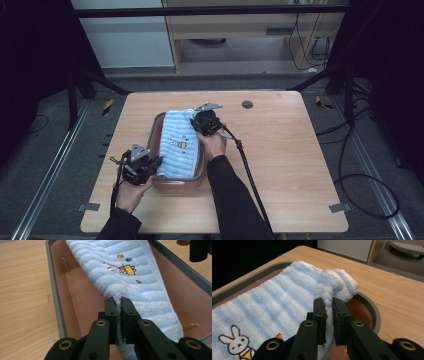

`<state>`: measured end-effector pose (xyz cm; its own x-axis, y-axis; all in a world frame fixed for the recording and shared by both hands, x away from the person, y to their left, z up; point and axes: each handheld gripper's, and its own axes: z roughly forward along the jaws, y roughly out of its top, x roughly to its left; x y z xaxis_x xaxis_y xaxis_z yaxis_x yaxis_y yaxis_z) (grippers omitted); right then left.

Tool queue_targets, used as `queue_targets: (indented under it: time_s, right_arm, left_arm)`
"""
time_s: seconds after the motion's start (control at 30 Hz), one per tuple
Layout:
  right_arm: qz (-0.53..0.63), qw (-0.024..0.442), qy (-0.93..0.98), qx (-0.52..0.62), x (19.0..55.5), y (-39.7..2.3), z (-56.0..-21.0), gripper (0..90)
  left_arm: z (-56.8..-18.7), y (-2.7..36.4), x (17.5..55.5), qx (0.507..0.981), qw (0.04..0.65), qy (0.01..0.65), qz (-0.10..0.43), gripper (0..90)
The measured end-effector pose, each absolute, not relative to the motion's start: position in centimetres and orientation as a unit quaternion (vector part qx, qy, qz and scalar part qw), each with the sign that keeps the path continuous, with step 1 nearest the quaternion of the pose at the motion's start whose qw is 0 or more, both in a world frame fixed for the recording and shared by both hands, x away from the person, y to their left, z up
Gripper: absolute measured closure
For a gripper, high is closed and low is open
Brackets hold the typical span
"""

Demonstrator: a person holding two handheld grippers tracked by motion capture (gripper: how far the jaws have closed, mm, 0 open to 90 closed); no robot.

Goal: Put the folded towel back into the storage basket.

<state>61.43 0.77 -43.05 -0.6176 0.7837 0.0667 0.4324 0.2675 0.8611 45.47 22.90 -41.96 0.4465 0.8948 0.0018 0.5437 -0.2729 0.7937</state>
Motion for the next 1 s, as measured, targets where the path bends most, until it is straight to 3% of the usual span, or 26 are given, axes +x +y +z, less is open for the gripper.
queue_targets:
  time_s: [0.43, 0.57, 0.67, 1.0]
  right_arm:
    - [0.442, 0.192, 0.781, 0.397, 61.6, 1.0, -44.0, 80.8]
    - [0.43, 0.19, 0.788, 0.397, 61.6, 1.1, -44.1, 78.6]
    - [0.42, 0.191, 0.793, 0.397, 61.6, 1.1, -44.4, 70.6]
    - [0.46, 0.215, 0.772, 0.381, 60.5, 0.2, -42.4, 58.2]
  left_arm:
    - [-42.9, 22.8, 45.9, 0.767, 0.358, 0.481, 0.229, 84.1]
    - [-43.1, 22.8, 46.1, 0.768, 0.349, 0.487, 0.226, 79.8]
    - [-43.2, 23.0, 46.1, 0.764, 0.35, 0.49, 0.231, 75.4]
    - [-41.5, 23.3, 45.4, 0.747, 0.379, 0.487, 0.248, 63.5]
